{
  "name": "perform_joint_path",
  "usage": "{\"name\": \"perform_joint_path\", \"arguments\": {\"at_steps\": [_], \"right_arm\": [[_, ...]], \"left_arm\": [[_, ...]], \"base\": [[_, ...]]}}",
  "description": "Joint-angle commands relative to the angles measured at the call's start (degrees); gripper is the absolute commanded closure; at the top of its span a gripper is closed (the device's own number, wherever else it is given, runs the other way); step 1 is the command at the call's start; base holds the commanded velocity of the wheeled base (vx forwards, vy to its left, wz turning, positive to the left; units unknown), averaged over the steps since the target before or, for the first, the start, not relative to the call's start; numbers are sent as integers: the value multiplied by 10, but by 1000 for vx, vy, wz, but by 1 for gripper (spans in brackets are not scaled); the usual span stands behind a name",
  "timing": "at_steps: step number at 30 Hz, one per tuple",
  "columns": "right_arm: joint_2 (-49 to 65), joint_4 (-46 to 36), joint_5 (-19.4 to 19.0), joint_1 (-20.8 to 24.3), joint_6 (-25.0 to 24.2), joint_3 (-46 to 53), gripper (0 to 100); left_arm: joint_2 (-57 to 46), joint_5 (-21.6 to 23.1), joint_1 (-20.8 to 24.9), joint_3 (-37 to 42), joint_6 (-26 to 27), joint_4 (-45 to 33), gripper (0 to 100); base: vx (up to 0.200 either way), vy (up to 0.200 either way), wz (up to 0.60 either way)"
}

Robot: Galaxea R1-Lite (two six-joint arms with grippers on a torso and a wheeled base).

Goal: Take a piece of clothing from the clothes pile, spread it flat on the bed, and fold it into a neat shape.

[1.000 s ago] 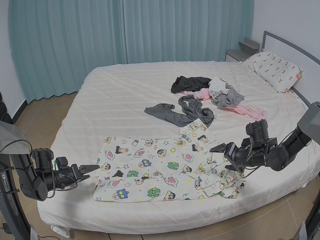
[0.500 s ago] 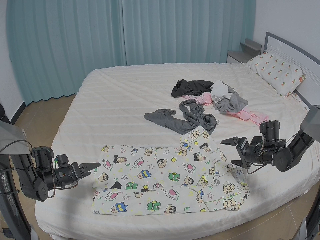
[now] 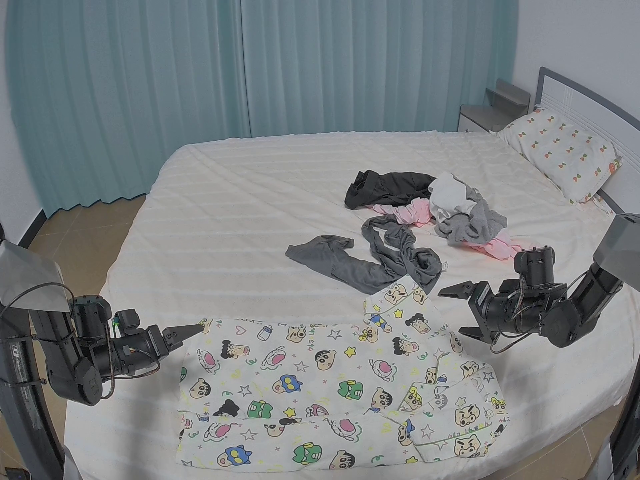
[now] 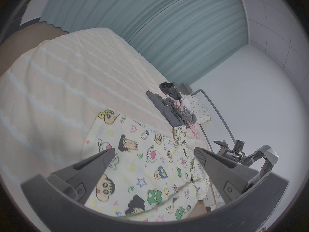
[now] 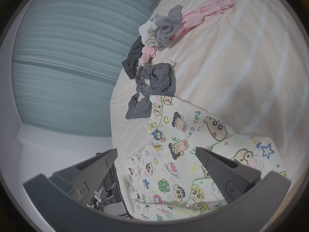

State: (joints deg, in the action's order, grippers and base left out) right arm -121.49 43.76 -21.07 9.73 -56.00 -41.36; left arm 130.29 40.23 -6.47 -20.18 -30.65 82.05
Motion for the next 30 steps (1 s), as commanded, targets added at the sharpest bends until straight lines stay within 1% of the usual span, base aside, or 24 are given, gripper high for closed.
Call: {"name": "perform_joint_path", "arguments": {"at_steps": [1,2,4,5,8,9,10,11,13,14,16,20,24,27,30], "right_arm": [[-4,0,1,4,0,0,0],[-4,0,1,6,0,0,0],[-4,0,1,11,0,1,0],[-5,0,2,15,0,1,0],[-6,0,2,17,0,2,0],[-6,0,3,23,0,4,0],[-7,1,4,25,0,5,0],[-7,1,4,25,0,5,0],[-8,1,19,30,2,7,0],[-9,0,24,33,2,7,0],[-9,1,30,35,3,7,0],[-13,1,30,36,3,7,0],[-13,1,30,36,3,7,0],[-12,1,30,36,3,8,0],[-13,0,30,36,3,7,0]], "left_arm": [[56,-60,21,-28,0,38,0],[71,-91,29,-43,-1,53,0],[91,-132,40,-66,-1,67,0],[114,-161,52,-97,2,69,0],[125,-161,52,-116,17,64,0],[139,-160,54,-137,52,36,0],[142,-160,53,-154,71,12,0],[142,-160,53,-154,71,12,0],[145,-160,52,-196,112,-73,0],[145,-160,51,-209,121,-102,0],[145,-160,51,-228,136,-134,0],[146,-164,47,-254,146,-154,0],[146,-164,41,-254,148,-155,0],[146,-164,30,-255,160,-157,0],[145,-164,23,-255,165,-175,0]], "base": [[0,0,0],[0,0,0],[0,0,0],[0,0,0],[0,0,0],[0,0,0],[0,0,0],[0,0,0],[0,0,0],[0,0,0],[0,0,0],[0,0,0],[0,0,0],[0,0,0],[0,0,0]]}}
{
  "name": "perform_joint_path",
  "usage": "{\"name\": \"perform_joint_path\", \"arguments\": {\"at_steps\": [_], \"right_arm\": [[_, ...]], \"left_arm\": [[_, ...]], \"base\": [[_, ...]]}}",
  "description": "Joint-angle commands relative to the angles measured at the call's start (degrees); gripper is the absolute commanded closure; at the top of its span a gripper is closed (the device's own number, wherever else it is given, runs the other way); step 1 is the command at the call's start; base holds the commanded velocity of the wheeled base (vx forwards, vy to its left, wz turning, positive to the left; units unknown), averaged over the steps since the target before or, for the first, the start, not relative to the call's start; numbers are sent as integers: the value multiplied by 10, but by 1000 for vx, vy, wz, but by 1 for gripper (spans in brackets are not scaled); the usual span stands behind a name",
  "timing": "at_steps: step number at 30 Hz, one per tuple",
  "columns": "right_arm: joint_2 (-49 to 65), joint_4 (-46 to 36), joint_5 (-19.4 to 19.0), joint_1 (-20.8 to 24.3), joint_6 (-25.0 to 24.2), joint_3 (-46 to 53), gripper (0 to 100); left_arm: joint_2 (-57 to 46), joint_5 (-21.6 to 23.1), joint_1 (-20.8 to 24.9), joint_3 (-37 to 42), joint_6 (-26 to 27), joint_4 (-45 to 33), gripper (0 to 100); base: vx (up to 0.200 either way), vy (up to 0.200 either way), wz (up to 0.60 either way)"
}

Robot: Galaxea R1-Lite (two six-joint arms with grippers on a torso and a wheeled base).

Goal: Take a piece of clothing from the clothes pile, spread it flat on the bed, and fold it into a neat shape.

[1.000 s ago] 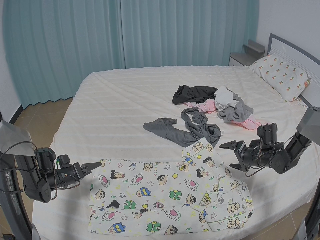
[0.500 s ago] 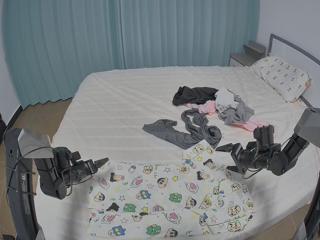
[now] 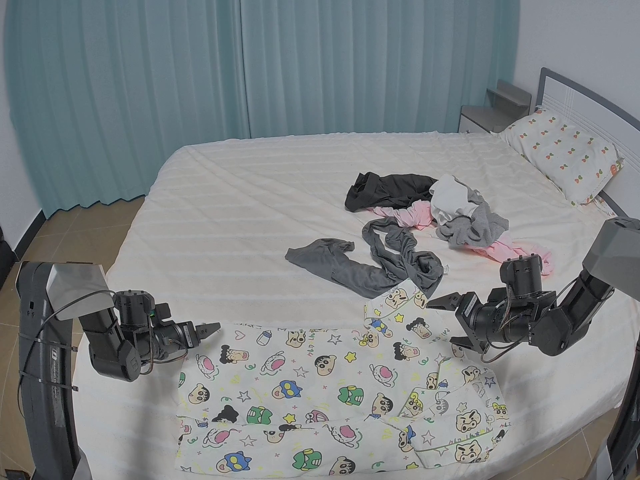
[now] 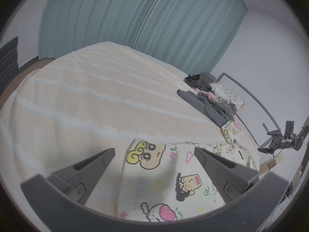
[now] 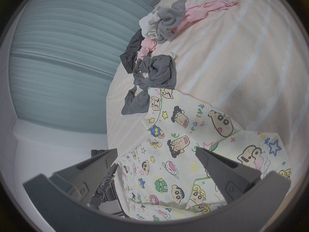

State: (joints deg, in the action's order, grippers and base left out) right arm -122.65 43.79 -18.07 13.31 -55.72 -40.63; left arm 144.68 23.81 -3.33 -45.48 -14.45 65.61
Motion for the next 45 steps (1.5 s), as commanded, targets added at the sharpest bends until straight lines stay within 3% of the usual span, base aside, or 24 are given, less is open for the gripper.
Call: {"name": "perform_joint_path", "arguments": {"at_steps": [1,18,19,33,39,40,45], "right_arm": [[-2,1,0,0,0,-1,0],[-2,0,0,8,0,-1,0],[-3,1,0,8,1,-2,0],[14,-11,21,8,39,-26,0],[-46,-80,22,-16,147,-131,0],[-46,-80,22,-16,147,-131,0],[-140,-78,22,-45,238,-163,0]], "left_arm": [[1,2,-9,-1,6,-15,0],[-15,69,3,-46,49,-174,0],[-15,71,3,-50,49,-178,100],[-11,83,-1,-61,46,-182,100],[-8,80,-2,-35,42,-121,100],[-8,80,-2,-35,42,-121,100],[-8,76,-6,-11,34,-80,100]], "base": [[0,0,0],[0,0,0],[0,0,0],[0,0,0],[0,0,0],[0,0,0],[0,0,0]]}}
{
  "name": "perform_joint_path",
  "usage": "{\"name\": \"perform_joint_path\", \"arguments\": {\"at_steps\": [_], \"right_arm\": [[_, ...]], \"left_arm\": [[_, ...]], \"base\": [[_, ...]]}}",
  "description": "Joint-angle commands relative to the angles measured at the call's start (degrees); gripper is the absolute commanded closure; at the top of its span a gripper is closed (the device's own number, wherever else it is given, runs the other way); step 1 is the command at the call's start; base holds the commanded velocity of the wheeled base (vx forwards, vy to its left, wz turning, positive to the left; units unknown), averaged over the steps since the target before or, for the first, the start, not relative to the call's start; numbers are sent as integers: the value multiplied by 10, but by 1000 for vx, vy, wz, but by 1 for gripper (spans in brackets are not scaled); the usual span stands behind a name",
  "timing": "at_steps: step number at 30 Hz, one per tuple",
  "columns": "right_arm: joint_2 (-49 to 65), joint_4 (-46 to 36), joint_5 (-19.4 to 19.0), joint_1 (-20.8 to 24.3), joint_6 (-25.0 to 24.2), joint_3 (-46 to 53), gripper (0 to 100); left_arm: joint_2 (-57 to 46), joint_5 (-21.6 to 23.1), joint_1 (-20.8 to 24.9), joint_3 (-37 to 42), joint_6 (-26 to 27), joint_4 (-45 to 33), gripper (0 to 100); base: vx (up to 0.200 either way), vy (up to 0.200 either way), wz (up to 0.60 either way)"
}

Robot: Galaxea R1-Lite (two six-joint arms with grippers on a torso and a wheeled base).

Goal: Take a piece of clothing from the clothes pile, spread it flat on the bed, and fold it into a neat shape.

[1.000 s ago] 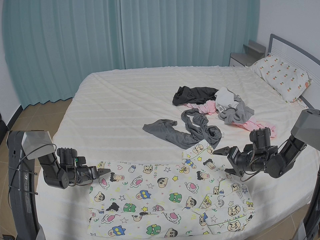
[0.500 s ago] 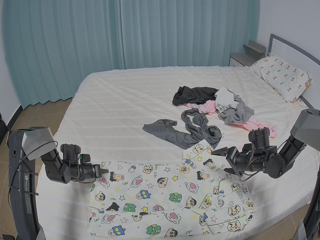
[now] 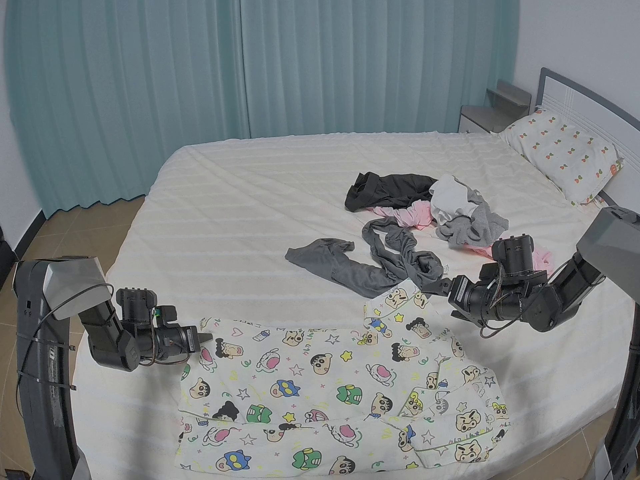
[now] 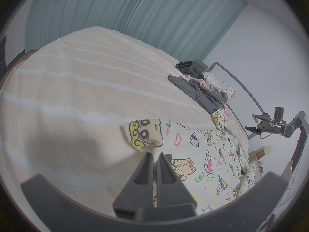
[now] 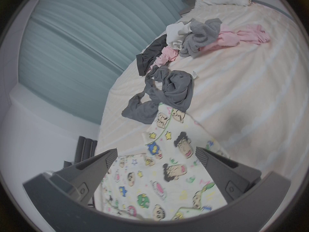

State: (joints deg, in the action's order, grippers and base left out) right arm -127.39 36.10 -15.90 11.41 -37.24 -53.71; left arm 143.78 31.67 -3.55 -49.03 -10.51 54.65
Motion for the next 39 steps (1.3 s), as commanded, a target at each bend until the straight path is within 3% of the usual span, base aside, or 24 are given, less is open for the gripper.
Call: {"name": "perform_joint_path", "arguments": {"at_steps": [1,10,12,17,26,37,38,39], "right_arm": [[-107,2,1,-29,64,-36,0],[-167,78,0,-32,126,-57,0],[-195,138,1,-31,154,-68,0],[-200,152,-10,-21,156,-75,0],[-204,143,-66,-10,151,-91,0],[-211,126,-64,-12,126,-117,0],[-211,122,-64,-12,125,-118,100],[-210,115,-65,-12,125,-119,100]], "left_arm": [[1,-4,-5,28,-7,35,100],[1,-2,-11,32,-17,46,100],[1,-2,-11,32,-19,46,100],[2,1,-11,32,-19,46,100],[0,2,-11,37,-20,47,100],[0,2,-11,38,-20,47,100],[0,2,-11,37,-20,47,100],[0,2,-11,37,-20,47,100]], "base": [[0,0,0],[0,0,0],[0,0,0],[0,0,0],[0,0,0],[0,0,0],[0,0,0],[0,0,0]]}}
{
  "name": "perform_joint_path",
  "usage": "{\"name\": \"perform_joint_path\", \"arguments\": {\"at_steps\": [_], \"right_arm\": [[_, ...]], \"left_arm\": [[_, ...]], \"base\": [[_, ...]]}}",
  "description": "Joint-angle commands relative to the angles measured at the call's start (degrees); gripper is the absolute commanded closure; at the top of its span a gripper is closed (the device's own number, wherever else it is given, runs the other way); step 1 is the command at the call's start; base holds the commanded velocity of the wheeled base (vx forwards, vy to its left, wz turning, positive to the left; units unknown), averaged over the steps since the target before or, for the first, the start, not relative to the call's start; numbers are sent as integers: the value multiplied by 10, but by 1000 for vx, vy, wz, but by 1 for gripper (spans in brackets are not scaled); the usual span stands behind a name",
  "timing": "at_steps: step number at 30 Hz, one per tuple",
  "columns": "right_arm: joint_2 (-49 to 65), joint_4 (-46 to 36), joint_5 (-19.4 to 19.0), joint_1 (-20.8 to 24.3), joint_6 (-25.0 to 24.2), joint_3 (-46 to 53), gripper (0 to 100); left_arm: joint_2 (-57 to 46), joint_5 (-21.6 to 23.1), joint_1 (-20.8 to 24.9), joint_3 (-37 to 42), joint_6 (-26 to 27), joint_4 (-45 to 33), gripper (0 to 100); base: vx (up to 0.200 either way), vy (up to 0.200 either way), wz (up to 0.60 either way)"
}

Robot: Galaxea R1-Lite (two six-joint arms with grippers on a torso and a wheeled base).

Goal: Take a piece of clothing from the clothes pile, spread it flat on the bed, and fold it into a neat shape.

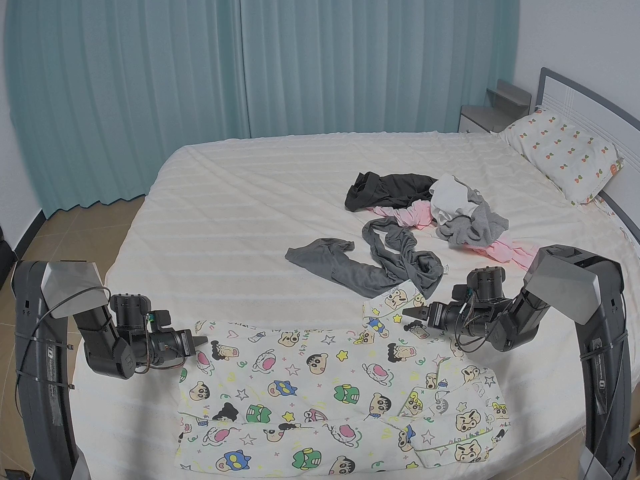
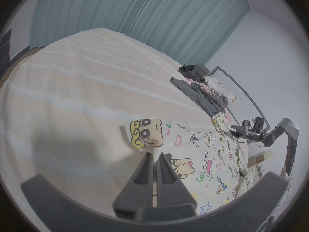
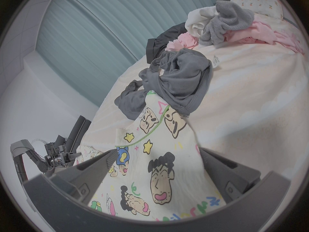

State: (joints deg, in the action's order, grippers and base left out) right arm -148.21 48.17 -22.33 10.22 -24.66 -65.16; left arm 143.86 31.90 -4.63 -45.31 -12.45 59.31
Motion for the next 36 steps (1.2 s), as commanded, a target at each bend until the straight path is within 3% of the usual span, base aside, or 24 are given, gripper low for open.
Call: {"name": "perform_joint_path", "arguments": {"at_steps": [1,11,15,17,23,36], "right_arm": [[-1,-9,-1,0,0,-6,100],[-1,13,0,-1,-17,5,100],[-1,83,29,0,-33,39,100],[-7,160,47,2,-56,59,100],[0,221,52,4,-70,101,100],[8,267,73,2,-72,120,100]], "left_arm": [[-1,0,0,0,0,0,100],[-2,-2,0,9,1,19,100],[-2,-5,1,44,0,68,100],[-2,-10,9,73,-14,122,100],[11,-84,28,73,-70,193,100],[30,-119,27,85,-74,219,100]], "base": [[0,0,0],[0,0,0],[0,0,0],[0,0,0],[0,0,0],[0,0,0]]}}
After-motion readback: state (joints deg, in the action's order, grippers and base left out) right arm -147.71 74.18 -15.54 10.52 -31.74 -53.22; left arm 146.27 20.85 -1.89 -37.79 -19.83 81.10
